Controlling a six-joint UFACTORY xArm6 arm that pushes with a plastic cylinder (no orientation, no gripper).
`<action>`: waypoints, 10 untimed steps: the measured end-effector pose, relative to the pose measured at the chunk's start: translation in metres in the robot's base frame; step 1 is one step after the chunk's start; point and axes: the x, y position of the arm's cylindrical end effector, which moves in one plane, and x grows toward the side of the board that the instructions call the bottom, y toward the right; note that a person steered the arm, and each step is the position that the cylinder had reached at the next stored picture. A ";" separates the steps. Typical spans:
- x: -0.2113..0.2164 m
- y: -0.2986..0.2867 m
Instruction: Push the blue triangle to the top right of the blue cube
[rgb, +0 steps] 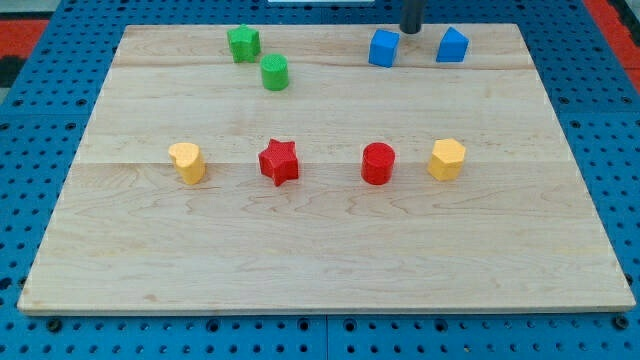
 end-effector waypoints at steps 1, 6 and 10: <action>0.021 -0.023; 0.035 0.121; 0.056 0.035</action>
